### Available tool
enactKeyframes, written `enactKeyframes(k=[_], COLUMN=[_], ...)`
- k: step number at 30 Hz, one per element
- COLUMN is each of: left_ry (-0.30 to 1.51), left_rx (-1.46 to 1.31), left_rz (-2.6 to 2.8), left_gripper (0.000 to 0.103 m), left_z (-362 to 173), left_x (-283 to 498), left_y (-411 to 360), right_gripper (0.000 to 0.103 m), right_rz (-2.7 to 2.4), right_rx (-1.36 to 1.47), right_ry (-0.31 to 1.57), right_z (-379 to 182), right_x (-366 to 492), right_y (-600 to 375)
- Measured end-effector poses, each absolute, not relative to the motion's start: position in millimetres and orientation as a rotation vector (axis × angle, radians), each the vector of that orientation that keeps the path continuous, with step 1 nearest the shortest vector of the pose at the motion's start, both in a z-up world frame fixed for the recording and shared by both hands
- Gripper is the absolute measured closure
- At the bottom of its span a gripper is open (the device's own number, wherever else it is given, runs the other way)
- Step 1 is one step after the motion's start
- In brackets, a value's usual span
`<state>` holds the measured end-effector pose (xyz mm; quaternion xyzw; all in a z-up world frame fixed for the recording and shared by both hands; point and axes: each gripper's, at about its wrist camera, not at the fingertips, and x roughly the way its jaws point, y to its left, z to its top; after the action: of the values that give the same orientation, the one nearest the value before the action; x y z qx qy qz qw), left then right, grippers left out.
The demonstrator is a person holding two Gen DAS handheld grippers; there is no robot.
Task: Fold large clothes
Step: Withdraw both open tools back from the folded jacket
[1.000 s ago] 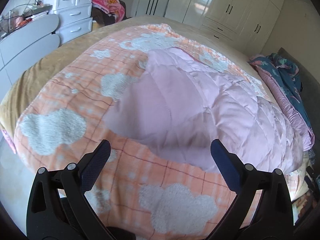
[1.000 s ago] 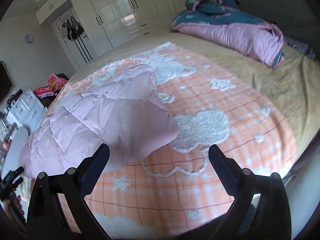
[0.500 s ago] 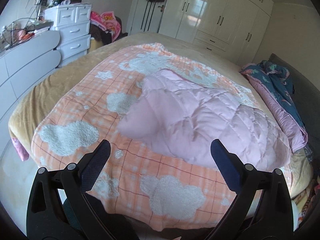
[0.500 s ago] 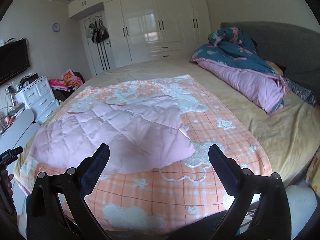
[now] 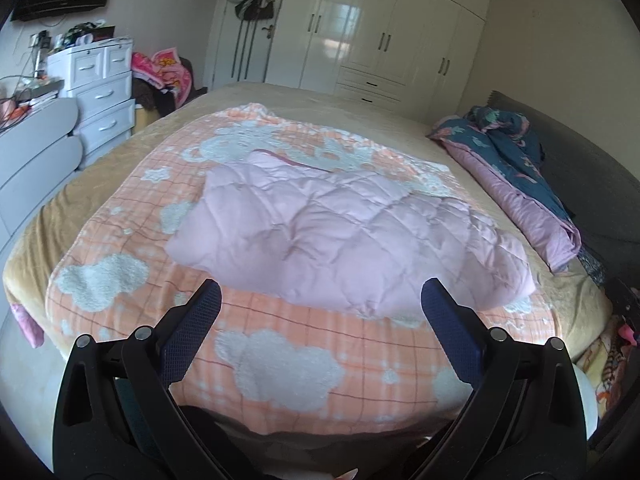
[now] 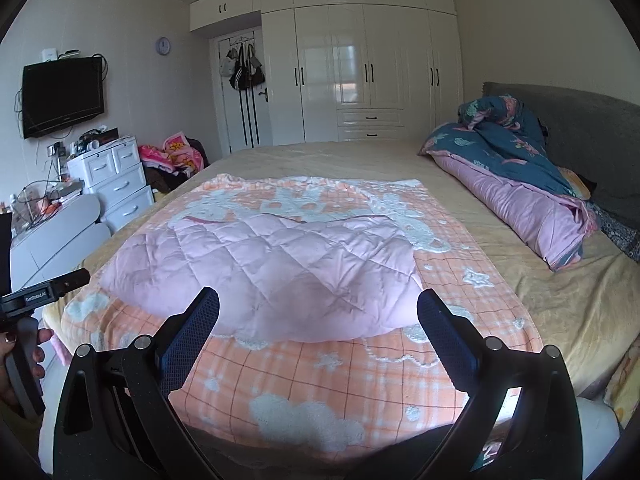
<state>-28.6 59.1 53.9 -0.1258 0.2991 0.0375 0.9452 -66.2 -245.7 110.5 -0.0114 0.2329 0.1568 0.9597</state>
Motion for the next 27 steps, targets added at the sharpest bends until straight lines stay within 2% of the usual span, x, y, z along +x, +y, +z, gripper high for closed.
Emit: enactKeyframes(k=[10, 27], left_ry=[0.644, 0.69], left_rx=[-0.209, -0.186], left_rz=[0.027, 0.02], left_gripper=[0.009, 0.009], left_z=[37, 13], left_x=[-34, -36], left_y=[24, 15], right_gripper=[0.004, 0.004], right_rz=[0.362, 0.372], right_rx=[-0.058, -0.033], right_ry=[0.489, 0.579], right_z=[97, 51], right_x=[-80, -81], right_y=[-226, -217])
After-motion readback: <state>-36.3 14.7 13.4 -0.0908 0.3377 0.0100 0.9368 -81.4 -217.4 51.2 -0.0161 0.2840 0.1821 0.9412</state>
